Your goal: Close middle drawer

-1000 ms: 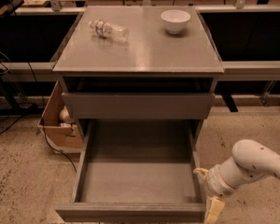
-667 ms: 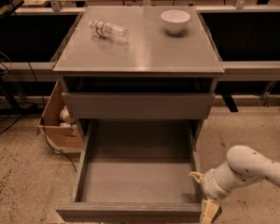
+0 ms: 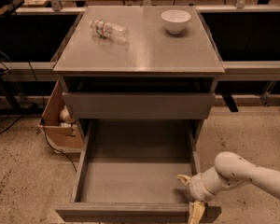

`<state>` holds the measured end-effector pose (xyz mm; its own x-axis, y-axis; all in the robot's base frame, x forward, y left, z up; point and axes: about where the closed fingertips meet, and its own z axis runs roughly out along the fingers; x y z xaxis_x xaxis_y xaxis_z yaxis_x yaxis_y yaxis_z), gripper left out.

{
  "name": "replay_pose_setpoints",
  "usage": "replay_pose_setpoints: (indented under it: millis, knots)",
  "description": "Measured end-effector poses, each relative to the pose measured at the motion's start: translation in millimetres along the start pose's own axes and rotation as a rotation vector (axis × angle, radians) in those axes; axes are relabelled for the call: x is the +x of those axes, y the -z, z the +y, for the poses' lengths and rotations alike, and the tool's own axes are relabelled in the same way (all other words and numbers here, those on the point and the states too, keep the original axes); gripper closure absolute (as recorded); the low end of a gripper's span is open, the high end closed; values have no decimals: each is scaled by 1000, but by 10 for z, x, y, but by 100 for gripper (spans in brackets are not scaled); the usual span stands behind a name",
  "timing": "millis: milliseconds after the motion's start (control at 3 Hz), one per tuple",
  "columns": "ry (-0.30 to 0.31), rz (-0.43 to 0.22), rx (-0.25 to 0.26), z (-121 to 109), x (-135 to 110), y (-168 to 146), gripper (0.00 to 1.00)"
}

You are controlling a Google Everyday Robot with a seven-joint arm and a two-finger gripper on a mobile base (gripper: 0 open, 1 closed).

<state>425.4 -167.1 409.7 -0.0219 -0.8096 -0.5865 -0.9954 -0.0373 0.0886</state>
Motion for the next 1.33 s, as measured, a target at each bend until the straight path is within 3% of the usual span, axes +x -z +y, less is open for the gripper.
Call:
replay_pose_setpoints:
  millis: [1000, 1333]
  knots:
    - [16, -20, 2, -22, -116, 63, 71]
    - [65, -44, 23, -167, -300, 45, 94]
